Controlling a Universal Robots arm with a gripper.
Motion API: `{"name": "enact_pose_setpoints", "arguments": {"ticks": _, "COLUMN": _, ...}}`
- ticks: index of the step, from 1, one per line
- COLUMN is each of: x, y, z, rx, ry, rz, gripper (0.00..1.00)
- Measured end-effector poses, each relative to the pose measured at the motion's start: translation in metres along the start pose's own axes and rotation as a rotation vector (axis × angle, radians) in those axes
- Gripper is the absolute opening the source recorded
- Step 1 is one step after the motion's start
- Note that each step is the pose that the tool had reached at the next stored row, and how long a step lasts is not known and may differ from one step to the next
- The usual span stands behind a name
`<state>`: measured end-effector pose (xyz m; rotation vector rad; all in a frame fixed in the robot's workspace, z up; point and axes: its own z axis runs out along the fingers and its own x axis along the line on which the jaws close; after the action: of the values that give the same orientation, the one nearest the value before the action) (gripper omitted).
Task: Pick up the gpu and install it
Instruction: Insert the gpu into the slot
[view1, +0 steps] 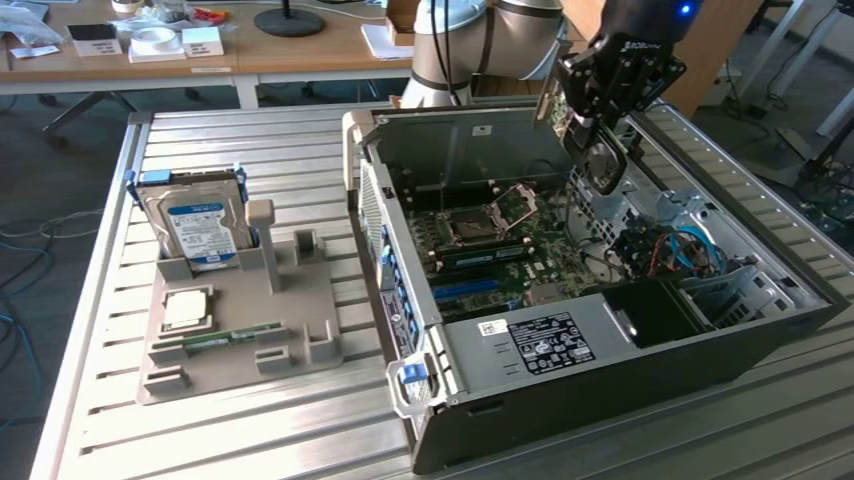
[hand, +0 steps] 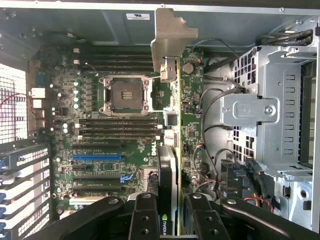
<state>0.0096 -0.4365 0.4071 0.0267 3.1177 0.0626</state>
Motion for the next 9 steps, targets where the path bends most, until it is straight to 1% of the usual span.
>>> {"name": "enact_pose_setpoints", "arguments": {"ticks": 9, "x": 0.0000, "y": 0.0000, "z": 0.0000, "rx": 0.0000, "ry": 0.0000, "rz": 0.000, "gripper": 0.27}}
